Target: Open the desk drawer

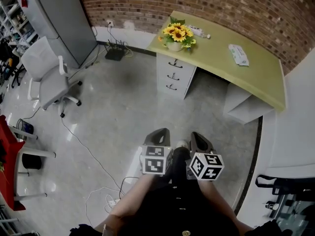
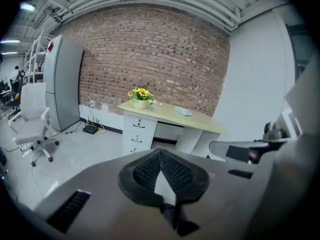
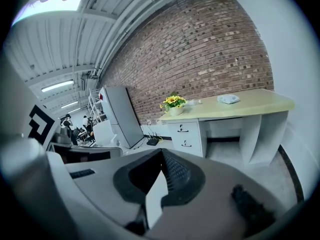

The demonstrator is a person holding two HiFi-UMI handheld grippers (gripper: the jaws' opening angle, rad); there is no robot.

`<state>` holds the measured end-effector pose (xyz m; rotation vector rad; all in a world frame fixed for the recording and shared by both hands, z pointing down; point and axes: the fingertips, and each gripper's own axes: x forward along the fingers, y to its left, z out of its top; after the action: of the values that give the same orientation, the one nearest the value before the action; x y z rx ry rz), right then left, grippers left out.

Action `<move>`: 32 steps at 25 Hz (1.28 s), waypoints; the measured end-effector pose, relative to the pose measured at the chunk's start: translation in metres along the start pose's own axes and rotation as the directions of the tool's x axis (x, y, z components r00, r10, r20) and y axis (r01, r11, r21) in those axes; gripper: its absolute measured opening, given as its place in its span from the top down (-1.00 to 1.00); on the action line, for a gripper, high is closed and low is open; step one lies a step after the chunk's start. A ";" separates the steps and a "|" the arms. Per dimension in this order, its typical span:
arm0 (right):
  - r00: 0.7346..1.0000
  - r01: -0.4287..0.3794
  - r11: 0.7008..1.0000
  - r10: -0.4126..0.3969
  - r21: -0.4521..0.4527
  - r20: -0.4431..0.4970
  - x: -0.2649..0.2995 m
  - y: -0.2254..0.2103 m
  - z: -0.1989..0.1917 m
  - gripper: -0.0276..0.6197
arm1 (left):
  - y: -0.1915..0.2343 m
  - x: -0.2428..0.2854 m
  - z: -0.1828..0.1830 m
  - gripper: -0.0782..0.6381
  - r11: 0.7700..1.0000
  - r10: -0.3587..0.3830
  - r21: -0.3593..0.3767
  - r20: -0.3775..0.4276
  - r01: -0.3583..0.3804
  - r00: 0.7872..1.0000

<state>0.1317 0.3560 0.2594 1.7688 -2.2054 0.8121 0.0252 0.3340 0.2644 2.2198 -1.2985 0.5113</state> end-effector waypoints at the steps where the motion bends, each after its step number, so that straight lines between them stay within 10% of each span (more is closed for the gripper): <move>1: 1.000 0.002 1.000 -0.002 -0.001 0.002 0.001 -0.001 0.000 0.89 | 0.001 0.001 0.000 0.76 1.000 0.000 -0.003 0.002 0.000 1.000; 32: 1.000 -0.010 1.000 0.010 0.013 -0.019 0.125 -0.072 0.077 0.89 | 0.011 0.140 0.077 0.76 1.000 -0.023 0.012 -0.051 0.024 0.998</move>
<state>0.1805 0.2008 0.2760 1.7503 -2.2038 0.8430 0.0861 0.1872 0.2830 2.2149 -1.2454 0.5649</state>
